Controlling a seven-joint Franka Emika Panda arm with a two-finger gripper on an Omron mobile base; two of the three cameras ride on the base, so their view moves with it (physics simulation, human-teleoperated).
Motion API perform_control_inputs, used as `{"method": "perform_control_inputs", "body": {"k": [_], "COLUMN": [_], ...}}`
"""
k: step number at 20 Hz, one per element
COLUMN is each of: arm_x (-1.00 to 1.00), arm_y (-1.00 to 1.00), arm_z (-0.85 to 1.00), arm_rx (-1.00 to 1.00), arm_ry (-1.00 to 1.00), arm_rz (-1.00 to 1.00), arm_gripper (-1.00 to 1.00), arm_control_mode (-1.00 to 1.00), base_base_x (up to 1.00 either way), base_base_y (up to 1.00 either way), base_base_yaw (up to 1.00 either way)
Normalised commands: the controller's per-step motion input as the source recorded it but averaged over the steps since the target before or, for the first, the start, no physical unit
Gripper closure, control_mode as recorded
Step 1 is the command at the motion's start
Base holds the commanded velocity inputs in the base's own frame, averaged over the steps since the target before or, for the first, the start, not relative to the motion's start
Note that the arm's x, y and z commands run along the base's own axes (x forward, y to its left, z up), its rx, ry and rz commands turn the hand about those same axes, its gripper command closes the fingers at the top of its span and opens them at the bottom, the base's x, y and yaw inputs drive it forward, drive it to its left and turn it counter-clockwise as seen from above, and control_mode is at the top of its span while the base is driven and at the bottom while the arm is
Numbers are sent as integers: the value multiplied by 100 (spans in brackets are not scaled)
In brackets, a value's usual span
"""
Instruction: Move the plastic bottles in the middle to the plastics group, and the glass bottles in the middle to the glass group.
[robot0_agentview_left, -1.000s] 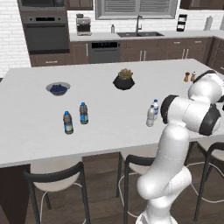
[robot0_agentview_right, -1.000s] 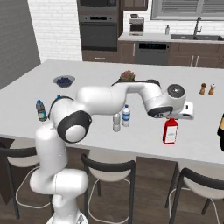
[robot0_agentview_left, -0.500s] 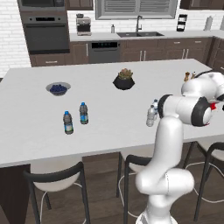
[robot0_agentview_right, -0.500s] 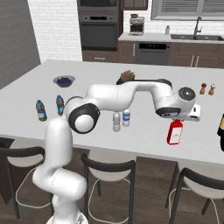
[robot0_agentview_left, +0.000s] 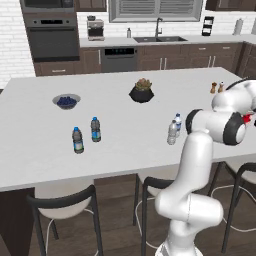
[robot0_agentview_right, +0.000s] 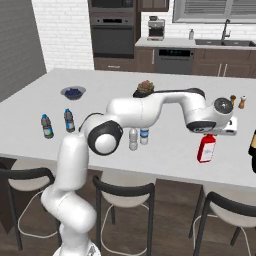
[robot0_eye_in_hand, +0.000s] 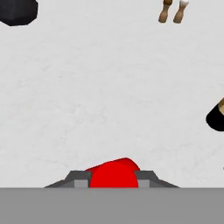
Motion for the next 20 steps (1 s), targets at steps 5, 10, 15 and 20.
{"method": "perform_control_inputs", "body": {"k": [5,10,15,20], "arm_x": [4,0,0,0], "arm_y": [0,-17,-19,-38], "arm_z": [7,2,13,2], "arm_rx": [-16,-10,-10,3], "arm_ry": [-7,0,5,0], "arm_rz": [0,0,0,0], "arm_gripper": [100,100,100,100], "arm_control_mode": [-100,-100,-100,-100], "base_base_x": [0,0,0,0], "base_base_y": [0,0,0,0], "base_base_yaw": [0,0,0,0]}}
